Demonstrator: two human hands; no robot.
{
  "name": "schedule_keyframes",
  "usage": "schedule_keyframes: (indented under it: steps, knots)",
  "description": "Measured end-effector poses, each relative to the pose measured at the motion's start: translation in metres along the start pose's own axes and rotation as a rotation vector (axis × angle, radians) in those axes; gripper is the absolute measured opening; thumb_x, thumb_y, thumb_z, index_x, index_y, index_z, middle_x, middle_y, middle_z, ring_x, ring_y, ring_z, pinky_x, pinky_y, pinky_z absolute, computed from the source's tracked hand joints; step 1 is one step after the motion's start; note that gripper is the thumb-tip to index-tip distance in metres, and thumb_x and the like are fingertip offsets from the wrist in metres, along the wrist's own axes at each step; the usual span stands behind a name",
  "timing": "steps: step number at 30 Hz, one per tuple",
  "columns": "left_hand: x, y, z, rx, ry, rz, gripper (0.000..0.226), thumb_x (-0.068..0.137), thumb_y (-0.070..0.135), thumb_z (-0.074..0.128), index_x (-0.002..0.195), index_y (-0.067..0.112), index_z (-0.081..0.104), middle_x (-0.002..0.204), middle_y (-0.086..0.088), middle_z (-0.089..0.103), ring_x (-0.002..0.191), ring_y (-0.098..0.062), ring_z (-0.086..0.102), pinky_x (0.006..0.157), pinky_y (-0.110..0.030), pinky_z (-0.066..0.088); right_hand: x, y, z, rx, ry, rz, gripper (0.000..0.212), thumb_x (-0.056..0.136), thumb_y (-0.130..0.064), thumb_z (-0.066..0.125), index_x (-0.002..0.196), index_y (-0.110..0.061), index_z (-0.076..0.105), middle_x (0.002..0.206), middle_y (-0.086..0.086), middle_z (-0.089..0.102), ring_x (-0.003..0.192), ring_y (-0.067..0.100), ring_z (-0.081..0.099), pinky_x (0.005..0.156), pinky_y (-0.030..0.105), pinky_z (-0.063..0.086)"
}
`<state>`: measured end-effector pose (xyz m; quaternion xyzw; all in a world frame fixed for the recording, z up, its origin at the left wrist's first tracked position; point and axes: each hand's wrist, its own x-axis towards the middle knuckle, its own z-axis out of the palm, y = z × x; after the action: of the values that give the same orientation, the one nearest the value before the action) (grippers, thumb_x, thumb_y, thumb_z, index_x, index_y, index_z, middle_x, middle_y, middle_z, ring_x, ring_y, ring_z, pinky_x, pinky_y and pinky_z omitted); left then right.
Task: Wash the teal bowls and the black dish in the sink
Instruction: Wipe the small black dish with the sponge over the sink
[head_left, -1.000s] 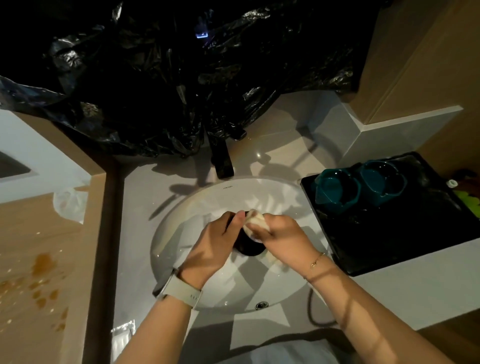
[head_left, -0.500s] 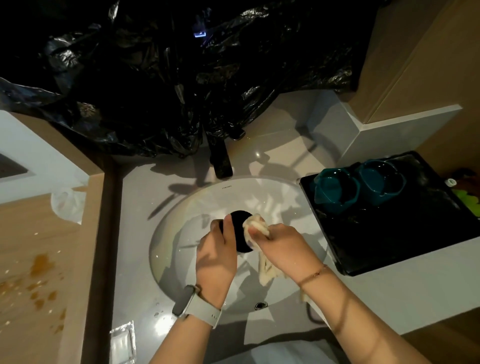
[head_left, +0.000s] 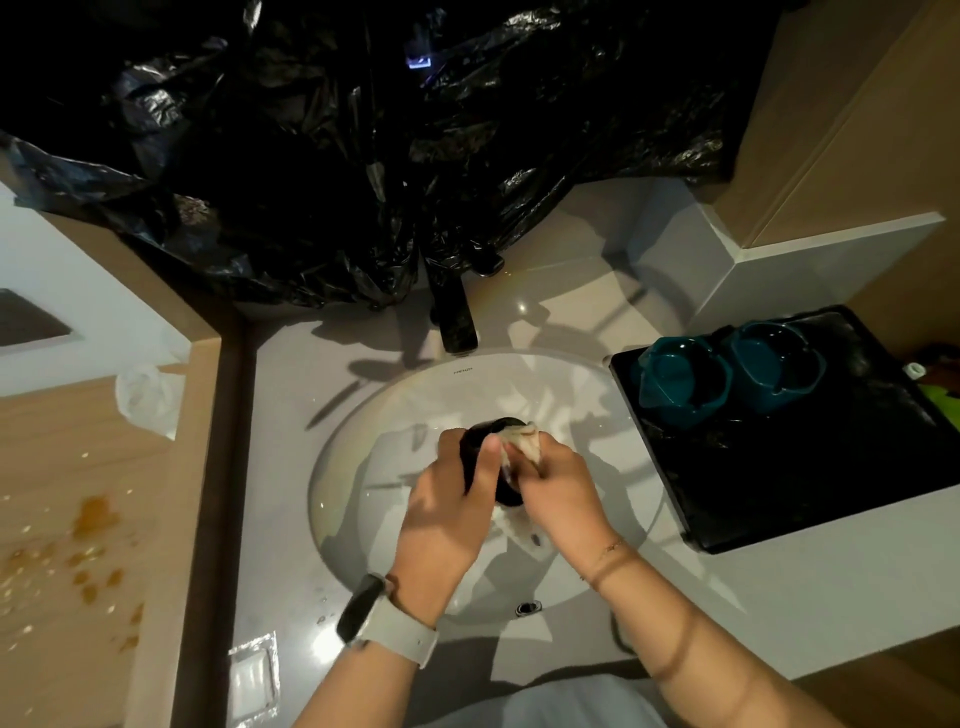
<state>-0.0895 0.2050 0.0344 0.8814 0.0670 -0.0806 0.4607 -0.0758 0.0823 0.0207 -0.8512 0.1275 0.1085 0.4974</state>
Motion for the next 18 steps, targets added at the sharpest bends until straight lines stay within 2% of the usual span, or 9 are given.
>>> schedule_keyframes:
  steps: [2,4,5,7,9,11,14,16,18]
  knots:
    - [0.010,-0.004,-0.017,-0.013,-0.152,0.001,0.063,0.081,0.081,0.037,0.106,0.026,0.055,0.077,0.008,0.066,0.064,-0.003,0.061,0.058,-0.022,0.045,0.005,-0.002,-0.012,-0.222,-0.071,-0.114,0.022,0.094,-0.023,0.052,0.107,-0.007,0.060,0.093,0.012,0.068,0.086,0.028,0.063,0.072,0.032,0.048]
    - [0.017,-0.002,-0.026,-0.093,-0.277,-0.006,0.060,0.080,0.080,0.046,0.106,0.027,0.059,0.066,0.012,0.066,0.057,0.001,0.059,0.058,-0.017,0.044,0.013,-0.005,-0.017,-0.282,-0.153,-0.172,0.015,0.091,-0.018,0.051,0.098,-0.009,0.060,0.088,0.009,0.067,0.079,0.027,0.064,0.066,0.029,0.047]
    - [0.021,-0.001,-0.026,-0.158,-0.286,-0.019,0.057,0.082,0.076,0.050,0.105,0.026,0.061,0.066,0.013,0.068,0.062,0.001,0.063,0.062,-0.016,0.046,0.016,-0.007,-0.017,-0.260,-0.174,-0.163,0.011,0.091,-0.019,0.051,0.092,-0.011,0.059,0.084,0.007,0.066,0.074,0.024,0.063,0.062,0.025,0.046]
    - [0.028,-0.001,-0.020,-0.178,-0.184,-0.019,0.053,0.082,0.069,0.049,0.104,0.023,0.064,0.079,0.008,0.073,0.081,-0.010,0.070,0.075,-0.027,0.055,0.017,-0.010,-0.011,-0.111,-0.139,-0.100,0.014,0.091,-0.022,0.056,0.081,-0.013,0.059,0.079,0.008,0.066,0.070,0.020,0.061,0.063,0.025,0.045]
    - [0.028,0.002,-0.013,-0.043,-0.046,0.020,0.045,0.090,0.058,0.046,0.104,0.019,0.064,0.084,0.003,0.072,0.084,-0.017,0.069,0.078,-0.034,0.055,0.009,-0.011,0.001,0.130,-0.032,0.008,0.025,0.092,-0.021,0.060,0.069,-0.014,0.060,0.067,0.005,0.064,0.063,0.017,0.061,0.062,0.028,0.047]
    - [0.022,0.005,-0.006,0.080,0.070,0.028,0.034,0.098,0.046,0.047,0.103,0.016,0.063,0.081,0.001,0.069,0.081,-0.019,0.065,0.072,-0.030,0.050,-0.005,-0.012,0.011,0.361,-0.015,0.190,0.029,0.095,-0.019,0.057,0.068,-0.012,0.063,0.062,0.005,0.066,0.055,0.014,0.064,0.055,0.024,0.049]
    - [0.007,0.004,0.009,0.098,0.191,-0.002,0.029,0.100,0.042,0.046,0.106,0.019,0.060,0.079,0.006,0.066,0.078,-0.015,0.063,0.067,-0.022,0.044,-0.017,-0.008,0.016,0.576,-0.113,0.415,0.025,0.097,-0.017,0.052,0.083,-0.007,0.070,0.074,0.011,0.072,0.061,0.017,0.070,0.053,0.023,0.052]
    - [-0.003,-0.004,0.018,0.019,0.233,-0.005,0.023,0.099,0.040,0.046,0.105,0.023,0.059,0.078,0.012,0.066,0.077,-0.010,0.065,0.064,-0.015,0.045,-0.016,-0.006,0.015,0.503,-0.118,0.415,0.026,0.097,-0.014,0.049,0.081,-0.006,0.069,0.075,0.011,0.071,0.061,0.017,0.069,0.050,0.021,0.050]
    - [-0.007,-0.012,0.018,-0.055,0.173,0.020,0.017,0.099,0.041,0.048,0.104,0.026,0.056,0.081,0.013,0.065,0.079,-0.004,0.063,0.066,-0.012,0.046,-0.011,-0.002,0.008,0.199,-0.121,0.299,0.028,0.094,-0.008,0.044,0.074,-0.009,0.064,0.074,0.009,0.067,0.067,0.021,0.065,0.055,0.023,0.049]
